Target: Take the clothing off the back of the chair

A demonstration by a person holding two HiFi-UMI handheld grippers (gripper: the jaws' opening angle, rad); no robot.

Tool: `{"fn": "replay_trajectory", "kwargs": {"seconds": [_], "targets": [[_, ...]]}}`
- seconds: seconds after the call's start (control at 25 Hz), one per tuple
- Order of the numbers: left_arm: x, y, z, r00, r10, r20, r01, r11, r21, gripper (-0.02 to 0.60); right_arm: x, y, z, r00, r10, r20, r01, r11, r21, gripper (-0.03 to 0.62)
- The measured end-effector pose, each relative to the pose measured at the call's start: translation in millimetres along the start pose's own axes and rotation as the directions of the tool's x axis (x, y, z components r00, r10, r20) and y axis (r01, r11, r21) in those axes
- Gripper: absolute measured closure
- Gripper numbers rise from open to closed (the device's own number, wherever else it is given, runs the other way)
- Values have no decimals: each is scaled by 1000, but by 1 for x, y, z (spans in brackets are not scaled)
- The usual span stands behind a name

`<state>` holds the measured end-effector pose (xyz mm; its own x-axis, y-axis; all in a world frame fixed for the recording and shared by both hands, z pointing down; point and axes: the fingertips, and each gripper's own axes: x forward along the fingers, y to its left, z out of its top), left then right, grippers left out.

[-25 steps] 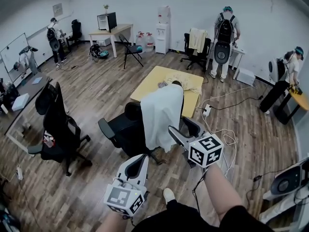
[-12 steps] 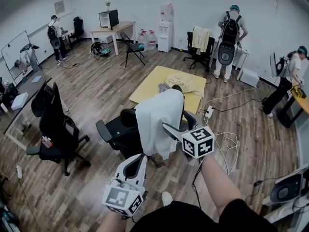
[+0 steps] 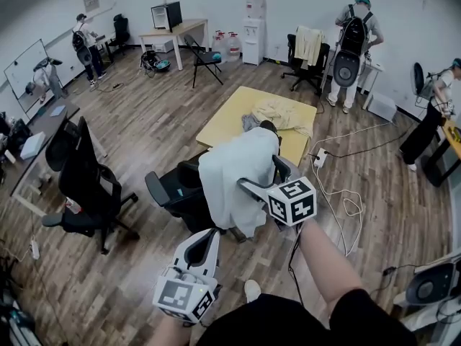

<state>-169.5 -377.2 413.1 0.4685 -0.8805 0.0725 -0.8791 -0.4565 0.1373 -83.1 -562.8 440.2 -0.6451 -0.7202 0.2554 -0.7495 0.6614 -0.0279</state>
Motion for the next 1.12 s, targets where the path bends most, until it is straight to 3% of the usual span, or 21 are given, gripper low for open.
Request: {"fn": "replay_trajectory", "kwargs": {"seconds": [0.2,0.4,0.6,0.72,0.88,1.12], "targets": [[7,3,-3,1000,23,-15,-23,1000,-11,563,12,-4,-1,1000,15,-3,-15,1000,18,96],[10,10,-6,999,38,-19,-38,999,-18,563,19,5,-3,997,71,-27,-71,997,11,253],[13,14,-6,999,39,-15,-39,999,-17,563,17,-2,-3,998,48,-40,-49,999,-13,335],[14,13,-5,1000,26,-12,-26,1000,-17,563,11,-2,-3,999,33,-41,-34,999,-22,469],[13,7,-1,1000,4,-9,-4,1000,-19,563,4,0,-2,999,15,-35,-16,1000,-27,513],[-3,1,-1,1000,-23,-10,23,1000,-11,563,-15,11,-3,1000,-12,-6,12,1000,-5,523]]}}
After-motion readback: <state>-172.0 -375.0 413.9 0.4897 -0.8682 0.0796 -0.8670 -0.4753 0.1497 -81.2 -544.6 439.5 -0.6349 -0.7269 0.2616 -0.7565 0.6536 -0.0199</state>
